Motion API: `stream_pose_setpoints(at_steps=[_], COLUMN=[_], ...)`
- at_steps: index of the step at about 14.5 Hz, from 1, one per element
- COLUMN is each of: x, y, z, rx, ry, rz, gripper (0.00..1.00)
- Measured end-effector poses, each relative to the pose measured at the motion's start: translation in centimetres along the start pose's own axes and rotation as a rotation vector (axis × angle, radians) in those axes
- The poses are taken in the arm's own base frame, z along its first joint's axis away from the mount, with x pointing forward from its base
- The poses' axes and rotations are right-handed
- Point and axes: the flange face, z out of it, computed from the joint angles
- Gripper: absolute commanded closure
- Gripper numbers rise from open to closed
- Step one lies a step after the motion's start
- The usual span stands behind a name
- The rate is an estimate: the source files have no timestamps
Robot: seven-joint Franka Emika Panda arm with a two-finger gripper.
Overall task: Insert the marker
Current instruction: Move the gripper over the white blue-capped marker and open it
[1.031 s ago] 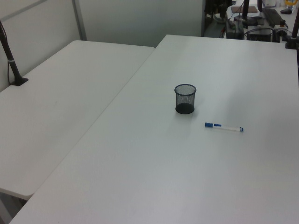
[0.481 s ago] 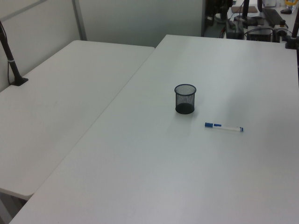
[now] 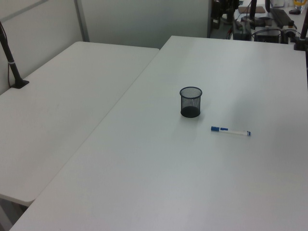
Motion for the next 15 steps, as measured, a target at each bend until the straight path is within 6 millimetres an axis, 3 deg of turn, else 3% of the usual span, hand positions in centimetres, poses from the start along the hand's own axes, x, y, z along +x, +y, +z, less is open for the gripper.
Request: stream_pose_setpoints(at_steps=[5,9,13,15], x=[-0.3,-0.9,-2.3,-3.8], y=[-1.6,-4.0,-9.3,-10.9], z=[0.5,2.5,7.3,9.3], rx=[0.001,-0.004,-0.019,-0.036], ry=[-0.012,-0.051,-0.140,-0.236], rz=[-0.027,-0.067,-0.160,-0.260], gripper=[0.00,0.00,0.00,0.00])
